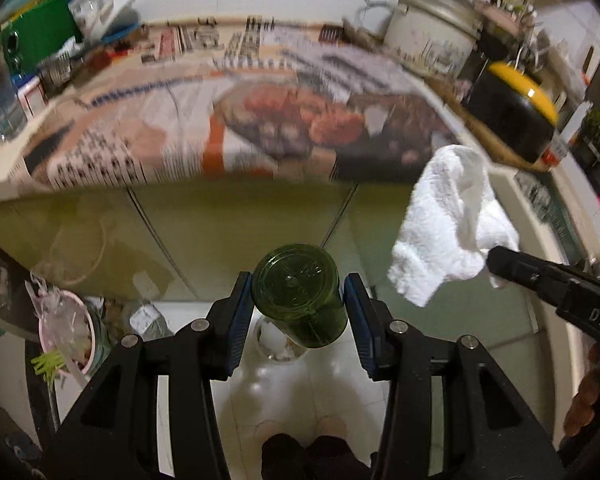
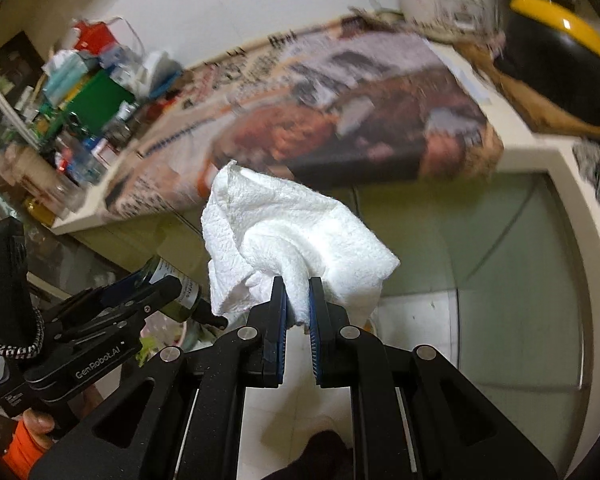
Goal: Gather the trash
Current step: 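Carry the green bottle and white tissue off the counter over the floor bin, then open the left tool dropping the bottle while the right tool drops the tissue into the bin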
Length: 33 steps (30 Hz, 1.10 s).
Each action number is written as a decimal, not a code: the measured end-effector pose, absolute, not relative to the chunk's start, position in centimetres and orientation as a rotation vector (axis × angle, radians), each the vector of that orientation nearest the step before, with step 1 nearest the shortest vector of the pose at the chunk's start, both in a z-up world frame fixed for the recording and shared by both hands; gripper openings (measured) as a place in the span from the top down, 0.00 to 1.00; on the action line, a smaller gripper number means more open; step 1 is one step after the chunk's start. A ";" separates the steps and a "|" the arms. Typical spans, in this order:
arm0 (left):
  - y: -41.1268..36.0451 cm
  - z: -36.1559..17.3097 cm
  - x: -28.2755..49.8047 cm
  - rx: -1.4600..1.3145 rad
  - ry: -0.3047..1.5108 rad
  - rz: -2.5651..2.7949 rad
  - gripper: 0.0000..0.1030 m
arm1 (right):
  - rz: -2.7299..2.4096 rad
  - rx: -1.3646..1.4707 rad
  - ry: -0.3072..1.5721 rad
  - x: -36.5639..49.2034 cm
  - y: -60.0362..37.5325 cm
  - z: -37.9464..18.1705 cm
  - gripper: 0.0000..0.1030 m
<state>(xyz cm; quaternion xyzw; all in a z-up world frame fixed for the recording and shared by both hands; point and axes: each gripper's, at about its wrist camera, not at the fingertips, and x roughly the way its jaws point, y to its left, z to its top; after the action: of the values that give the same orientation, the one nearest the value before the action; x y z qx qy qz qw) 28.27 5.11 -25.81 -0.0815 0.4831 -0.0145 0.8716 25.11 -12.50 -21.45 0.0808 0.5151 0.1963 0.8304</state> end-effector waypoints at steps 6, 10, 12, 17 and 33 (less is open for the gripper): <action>4.2 -34.3 29.3 -0.198 1.084 0.010 0.56 | 0.406 0.157 1.158 26.1 -14.2 -28.9 0.91; 4.3 -40.9 30.1 -0.231 1.101 0.047 0.56 | 0.405 0.151 1.214 27.1 -14.5 -36.1 0.91; 4.5 -43.9 30.3 -0.243 1.106 0.060 0.56 | 0.411 0.146 1.236 27.5 -14.2 -39.5 0.91; 5.4 -51.7 31.1 -0.261 1.107 0.086 0.56 | 0.439 0.118 1.306 28.2 -12.8 -49.4 0.91; 6.2 -70.7 32.7 -0.265 1.158 0.078 0.56 | 0.581 0.031 1.417 28.9 -8.0 -69.1 0.72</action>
<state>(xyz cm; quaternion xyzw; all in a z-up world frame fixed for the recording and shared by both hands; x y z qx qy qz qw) 32.67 6.23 -70.68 -0.1250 0.5453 0.0365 0.8281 28.87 -7.96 -69.12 0.0138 0.6413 0.2628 0.7208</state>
